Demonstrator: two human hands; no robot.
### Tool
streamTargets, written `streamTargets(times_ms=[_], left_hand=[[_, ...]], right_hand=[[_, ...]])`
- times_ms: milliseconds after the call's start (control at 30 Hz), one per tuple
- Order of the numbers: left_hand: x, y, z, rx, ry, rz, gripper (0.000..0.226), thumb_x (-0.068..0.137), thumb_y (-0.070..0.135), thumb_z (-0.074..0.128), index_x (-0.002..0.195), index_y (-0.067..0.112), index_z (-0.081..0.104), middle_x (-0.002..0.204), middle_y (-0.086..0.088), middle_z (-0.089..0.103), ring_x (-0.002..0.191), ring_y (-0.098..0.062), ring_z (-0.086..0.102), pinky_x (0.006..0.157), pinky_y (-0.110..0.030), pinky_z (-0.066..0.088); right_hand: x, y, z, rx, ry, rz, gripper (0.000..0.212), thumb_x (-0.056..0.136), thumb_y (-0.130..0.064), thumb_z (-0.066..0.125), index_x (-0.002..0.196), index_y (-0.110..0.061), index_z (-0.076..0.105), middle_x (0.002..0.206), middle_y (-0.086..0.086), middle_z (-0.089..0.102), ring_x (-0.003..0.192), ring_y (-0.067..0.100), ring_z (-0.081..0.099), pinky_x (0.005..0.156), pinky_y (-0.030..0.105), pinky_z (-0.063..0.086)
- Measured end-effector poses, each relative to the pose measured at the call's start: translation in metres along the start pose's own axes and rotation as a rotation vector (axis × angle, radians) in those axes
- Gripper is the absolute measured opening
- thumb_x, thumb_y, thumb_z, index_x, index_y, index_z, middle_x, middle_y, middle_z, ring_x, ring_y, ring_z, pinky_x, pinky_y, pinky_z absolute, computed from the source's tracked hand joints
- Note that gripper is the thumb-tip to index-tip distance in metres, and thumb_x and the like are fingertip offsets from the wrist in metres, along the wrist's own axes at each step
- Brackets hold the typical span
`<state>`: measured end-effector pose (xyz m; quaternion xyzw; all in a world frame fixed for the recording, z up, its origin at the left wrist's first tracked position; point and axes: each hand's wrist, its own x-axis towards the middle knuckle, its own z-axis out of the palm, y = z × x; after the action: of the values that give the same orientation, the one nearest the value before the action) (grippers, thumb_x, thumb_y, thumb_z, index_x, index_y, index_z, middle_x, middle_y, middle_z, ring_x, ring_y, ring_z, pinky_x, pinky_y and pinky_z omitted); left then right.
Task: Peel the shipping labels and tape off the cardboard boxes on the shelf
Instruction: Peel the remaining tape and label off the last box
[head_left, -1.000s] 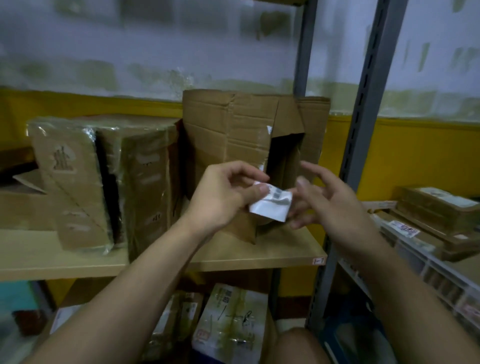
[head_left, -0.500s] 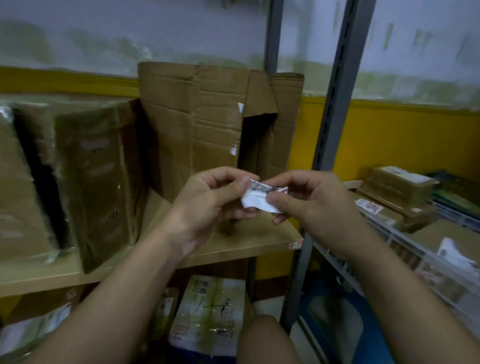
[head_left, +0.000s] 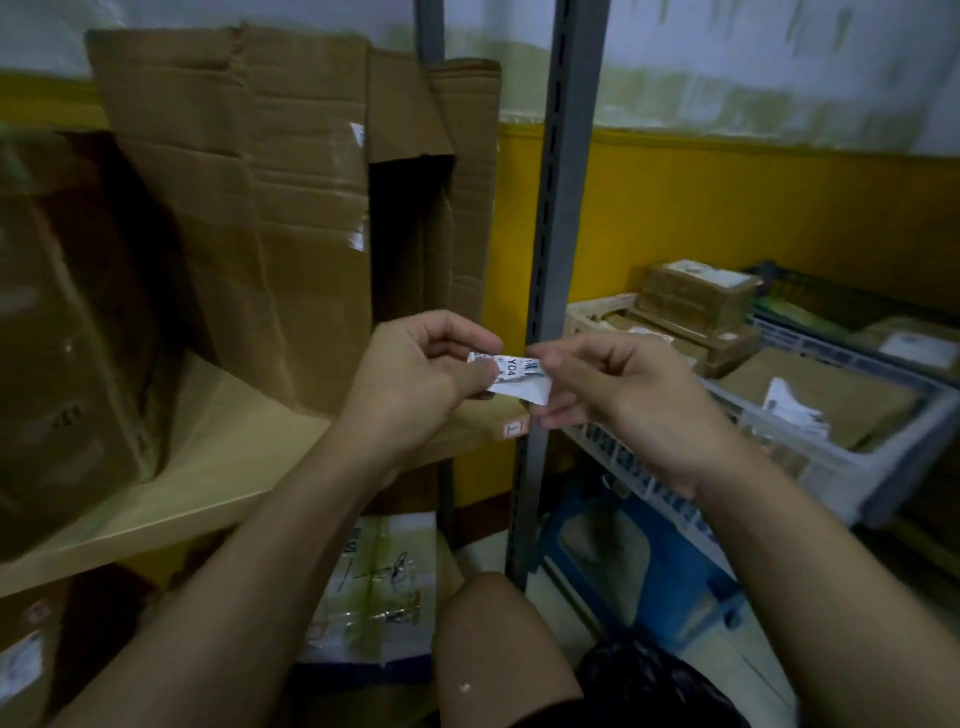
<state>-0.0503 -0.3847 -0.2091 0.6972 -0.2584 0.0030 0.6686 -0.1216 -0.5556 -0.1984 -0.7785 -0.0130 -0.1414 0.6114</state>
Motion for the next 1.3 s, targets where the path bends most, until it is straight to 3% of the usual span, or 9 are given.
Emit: streamTargets(times_ms=[233, 367, 567, 700, 833, 967, 1033, 1167, 1300], left_hand=[[-0.011, -0.042, 0.06, 0.333, -0.068, 0.18, 0.026, 0.08, 0.007, 0.078, 0.074, 0.03, 0.068, 0.068, 0.01, 0.067, 0.06, -0.002, 0.06, 0.057, -0.02, 0.049], [-0.03, -0.07, 0.089, 0.463, -0.213, 0.174, 0.007, 0.083, 0.017, 0.077, 0.083, 0.023, 0.075, 0.069, 0.014, 0.065, 0.065, 0.001, 0.059, 0.057, -0.01, 0.043], [-0.062, -0.112, 0.11, 0.588, -0.316, 0.071, 0.003, 0.088, 0.022, 0.074, 0.09, 0.022, 0.075, 0.081, 0.011, 0.069, 0.077, -0.003, 0.062, 0.073, -0.022, 0.054], [-0.079, -0.126, 0.118, 0.662, -0.397, 0.055, 0.007, 0.09, 0.026, 0.072, 0.091, 0.02, 0.074, 0.085, 0.006, 0.07, 0.077, -0.007, 0.061, 0.075, -0.032, 0.055], [-0.09, -0.126, 0.12, 0.779, -0.461, 0.075, 0.016, 0.096, 0.031, 0.063, 0.1, 0.019, 0.072, 0.096, 0.006, 0.066, 0.083, -0.004, 0.054, 0.073, -0.024, 0.047], [-0.106, -0.129, 0.112, 0.916, -0.471, 0.085, 0.025, 0.101, 0.038, 0.052, 0.116, 0.025, 0.066, 0.113, 0.01, 0.061, 0.088, 0.0, 0.047, 0.064, -0.002, 0.032], [-0.112, -0.137, 0.106, 0.994, -0.461, 0.095, 0.028, 0.1, 0.043, 0.05, 0.121, 0.029, 0.063, 0.122, 0.01, 0.061, 0.101, -0.006, 0.054, 0.062, -0.009, 0.031], [-0.115, -0.151, 0.096, 1.039, -0.39, 0.067, 0.031, 0.093, 0.057, 0.045, 0.117, 0.041, 0.057, 0.122, 0.011, 0.061, 0.104, -0.015, 0.06, 0.073, -0.033, 0.052], [-0.118, -0.142, 0.086, 0.942, -0.331, 0.034, 0.029, 0.093, 0.05, 0.054, 0.118, 0.036, 0.059, 0.117, 0.01, 0.061, 0.104, -0.013, 0.057, 0.078, -0.041, 0.055]], right_hand=[[-0.031, 0.037, -0.031, -0.174, 0.181, 0.139, 0.011, 0.086, 0.006, 0.064, 0.085, -0.003, 0.071, 0.078, 0.018, 0.071, 0.064, 0.019, 0.067, 0.062, 0.031, 0.06], [-0.058, 0.081, -0.046, -0.182, 0.308, 0.207, 0.025, 0.088, 0.006, 0.061, 0.077, -0.014, 0.072, 0.071, 0.012, 0.07, 0.059, 0.015, 0.065, 0.058, 0.029, 0.059], [-0.098, 0.154, -0.06, -0.288, 0.484, 0.289, 0.025, 0.094, -0.004, 0.055, 0.088, -0.017, 0.076, 0.07, 0.008, 0.071, 0.065, 0.026, 0.067, 0.068, 0.046, 0.059], [-0.125, 0.21, -0.068, -0.685, 0.383, 0.31, 0.029, 0.097, -0.006, 0.046, 0.115, -0.006, 0.07, 0.096, 0.015, 0.072, 0.07, 0.025, 0.063, 0.064, 0.031, 0.047], [-0.144, 0.281, -0.077, -0.909, 0.151, 0.573, 0.03, 0.093, -0.007, 0.046, 0.109, 0.006, 0.067, 0.108, 0.023, 0.067, 0.095, 0.036, 0.061, 0.076, 0.036, 0.045], [-0.161, 0.323, -0.071, -0.959, -0.238, 0.781, 0.041, 0.095, -0.018, 0.047, 0.134, -0.011, 0.057, 0.133, 0.013, 0.058, 0.119, 0.03, 0.053, 0.092, 0.029, 0.042], [-0.162, 0.326, -0.064, -0.951, -0.377, 0.786, 0.044, 0.097, -0.022, 0.046, 0.141, -0.019, 0.05, 0.141, 0.01, 0.052, 0.127, 0.028, 0.048, 0.096, 0.028, 0.039], [-0.148, 0.316, -0.049, -0.989, -0.279, 0.721, 0.041, 0.096, -0.03, 0.047, 0.132, -0.015, 0.058, 0.123, 0.012, 0.063, 0.108, 0.029, 0.058, 0.073, 0.028, 0.041], [-0.138, 0.303, -0.045, -1.121, -0.256, 0.887, 0.045, 0.097, -0.037, 0.043, 0.13, -0.01, 0.056, 0.135, 0.012, 0.054, 0.122, 0.031, 0.051, 0.1, 0.039, 0.042]])
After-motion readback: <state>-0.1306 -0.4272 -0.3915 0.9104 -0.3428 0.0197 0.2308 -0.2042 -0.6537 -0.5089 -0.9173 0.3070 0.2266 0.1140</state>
